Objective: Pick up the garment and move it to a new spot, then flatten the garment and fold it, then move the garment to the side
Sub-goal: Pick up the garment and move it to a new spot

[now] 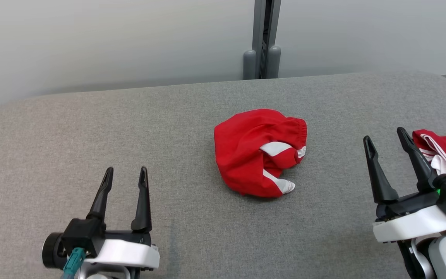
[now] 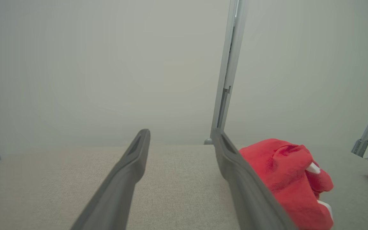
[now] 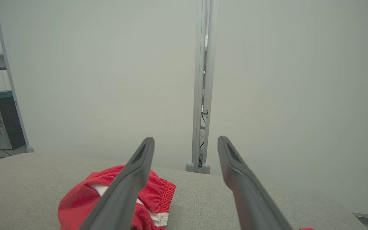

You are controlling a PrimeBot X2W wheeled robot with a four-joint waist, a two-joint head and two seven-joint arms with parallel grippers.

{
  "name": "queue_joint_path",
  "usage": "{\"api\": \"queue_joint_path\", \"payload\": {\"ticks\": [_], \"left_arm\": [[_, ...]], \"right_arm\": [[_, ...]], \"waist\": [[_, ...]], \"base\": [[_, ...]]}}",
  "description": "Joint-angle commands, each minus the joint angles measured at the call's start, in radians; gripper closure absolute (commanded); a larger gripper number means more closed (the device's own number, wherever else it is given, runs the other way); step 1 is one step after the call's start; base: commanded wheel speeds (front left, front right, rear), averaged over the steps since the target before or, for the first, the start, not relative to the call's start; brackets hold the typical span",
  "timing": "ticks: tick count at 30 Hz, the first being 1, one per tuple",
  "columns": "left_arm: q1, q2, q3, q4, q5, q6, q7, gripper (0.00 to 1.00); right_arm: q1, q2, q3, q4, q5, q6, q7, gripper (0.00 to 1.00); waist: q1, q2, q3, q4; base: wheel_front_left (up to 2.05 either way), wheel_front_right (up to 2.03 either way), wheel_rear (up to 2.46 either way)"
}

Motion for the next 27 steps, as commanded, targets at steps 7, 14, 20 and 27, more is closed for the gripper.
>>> {"api": "queue_joint_path", "payload": {"ticks": [7, 14, 20, 27], "left_arm": [[0.056, -0.025, 0.053, 0.011, 0.031, -0.030, -0.003, 0.00], [0.068, -0.032, 0.066, 0.029, 0.037, -0.053, -0.003, 0.00], [0.081, -0.033, 0.061, 0.035, 0.019, -0.044, -0.003, 0.00], [0.081, -0.033, 0.054, 0.034, 0.009, -0.040, -0.003, 0.00]], "right_arm": [[0.018, 0.009, 0.007, 0.019, 0.007, 0.000, -0.006, 0.00], [0.021, 0.022, 0.017, 0.035, 0.009, 0.000, -0.006, 0.00], [0.023, 0.025, 0.028, 0.049, 0.012, 0.000, -0.006, 0.00], [0.021, 0.017, 0.030, 0.054, 0.015, 0.000, -0.006, 0.00]], "waist": [[0.0000, -0.0001, -0.015, -0.001], [0.0000, -0.0001, -0.037, -0.004], [0.0000, -0.0001, -0.057, -0.014], [0.0000, -0.0001, -0.061, -0.014]], "base": [[0.00, 0.00, 0.00], [0.00, 0.00, 0.00], [0.00, 0.00, 0.00], [0.00, 0.00, 0.00]]}}
